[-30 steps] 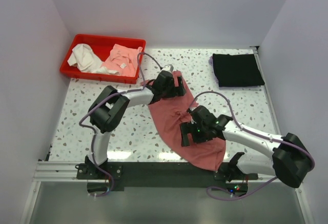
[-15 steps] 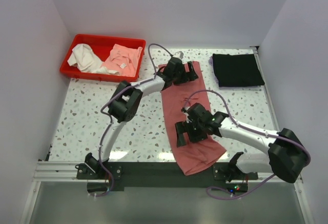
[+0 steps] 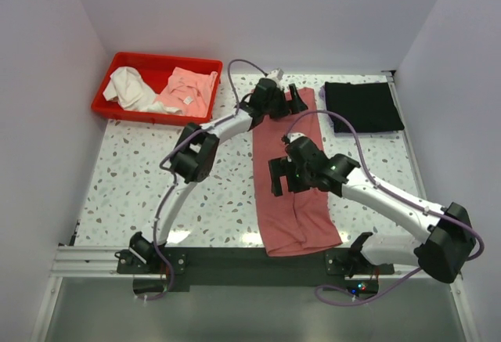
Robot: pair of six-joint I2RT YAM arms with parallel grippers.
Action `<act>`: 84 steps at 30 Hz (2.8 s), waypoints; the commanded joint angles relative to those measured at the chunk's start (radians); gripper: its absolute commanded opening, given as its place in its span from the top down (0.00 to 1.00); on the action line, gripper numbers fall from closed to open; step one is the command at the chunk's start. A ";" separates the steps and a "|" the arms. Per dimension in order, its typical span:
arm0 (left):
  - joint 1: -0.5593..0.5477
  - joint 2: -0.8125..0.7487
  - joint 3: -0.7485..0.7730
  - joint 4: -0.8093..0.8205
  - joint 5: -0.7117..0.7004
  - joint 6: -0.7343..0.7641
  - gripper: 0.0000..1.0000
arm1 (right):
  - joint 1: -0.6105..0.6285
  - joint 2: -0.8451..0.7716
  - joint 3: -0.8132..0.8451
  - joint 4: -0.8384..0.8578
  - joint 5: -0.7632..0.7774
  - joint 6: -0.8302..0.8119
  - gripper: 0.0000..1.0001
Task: Fold and stack the t-shirts
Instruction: Fold the tshirt
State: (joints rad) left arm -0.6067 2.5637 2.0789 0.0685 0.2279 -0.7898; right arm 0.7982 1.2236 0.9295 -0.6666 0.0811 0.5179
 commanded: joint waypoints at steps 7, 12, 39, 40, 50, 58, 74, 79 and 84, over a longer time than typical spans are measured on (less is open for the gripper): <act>0.007 -0.590 -0.233 -0.067 -0.008 0.225 0.00 | -0.166 0.123 0.107 0.073 -0.007 -0.050 0.01; 0.013 -1.049 -0.834 0.020 -0.134 0.245 0.00 | -0.198 0.256 0.156 0.113 0.052 -0.099 0.01; 0.013 -1.541 -1.458 -0.147 -0.298 0.087 0.00 | -0.211 0.784 0.390 0.179 0.039 0.010 0.01; 0.013 -1.542 -1.448 -0.163 -0.317 0.090 0.00 | -0.212 0.800 0.411 0.171 0.040 0.024 0.01; 0.013 -1.570 -1.399 -0.268 -0.418 0.116 0.00 | -0.200 1.028 0.774 0.052 0.107 0.119 0.01; 0.015 -1.582 -1.390 -0.318 -0.421 0.124 0.00 | -0.197 1.104 0.902 0.030 0.080 0.143 0.01; -0.114 -1.484 -1.648 -0.042 -0.001 -0.012 0.00 | -0.195 0.550 0.625 0.134 0.057 0.088 0.01; -0.186 -1.420 -1.654 0.014 -0.001 -0.034 0.07 | -0.221 0.300 0.334 0.151 0.144 0.129 0.01; -0.244 -1.321 -1.623 0.085 0.010 -0.051 0.25 | -0.300 0.128 0.102 0.170 0.183 0.168 0.01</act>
State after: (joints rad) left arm -0.8150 1.1988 0.4255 0.0582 0.2096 -0.8200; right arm 0.5438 1.3846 1.1316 -0.4934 0.1970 0.6426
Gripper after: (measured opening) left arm 0.781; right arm 0.987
